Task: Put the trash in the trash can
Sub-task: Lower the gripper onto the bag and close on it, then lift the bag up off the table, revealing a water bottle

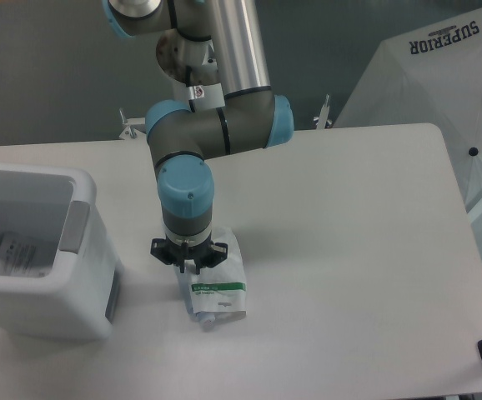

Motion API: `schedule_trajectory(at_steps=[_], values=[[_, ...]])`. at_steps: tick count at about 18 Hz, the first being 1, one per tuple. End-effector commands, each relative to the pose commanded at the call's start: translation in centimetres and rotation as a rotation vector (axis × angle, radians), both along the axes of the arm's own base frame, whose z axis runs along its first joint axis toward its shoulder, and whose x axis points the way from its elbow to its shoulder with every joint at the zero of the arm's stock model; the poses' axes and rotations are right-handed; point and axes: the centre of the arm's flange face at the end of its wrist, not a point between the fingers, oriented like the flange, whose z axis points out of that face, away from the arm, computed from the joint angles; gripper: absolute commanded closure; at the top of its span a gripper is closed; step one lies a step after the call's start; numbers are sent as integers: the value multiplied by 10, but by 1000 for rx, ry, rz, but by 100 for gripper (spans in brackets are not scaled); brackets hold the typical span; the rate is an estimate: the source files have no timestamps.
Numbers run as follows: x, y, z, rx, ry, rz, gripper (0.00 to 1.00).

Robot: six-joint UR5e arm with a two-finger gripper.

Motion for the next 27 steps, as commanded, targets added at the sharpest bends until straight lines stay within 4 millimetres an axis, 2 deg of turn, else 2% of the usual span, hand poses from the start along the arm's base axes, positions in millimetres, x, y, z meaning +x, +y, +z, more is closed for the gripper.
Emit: schedule_trajectory(at_steps=[2,4,9,14,19,23,27], values=[[-1,0,2,2,2,2,99],[-3,-1,7,10,8,3,100],[-5,-5,37,60,25,13,100],[-19,-15,112,183,89,43,100],[-19,-24,206,347,157,60,100],[-4,-29,270,485,168,34,100],[16,-36,308,578,152,24,100]])
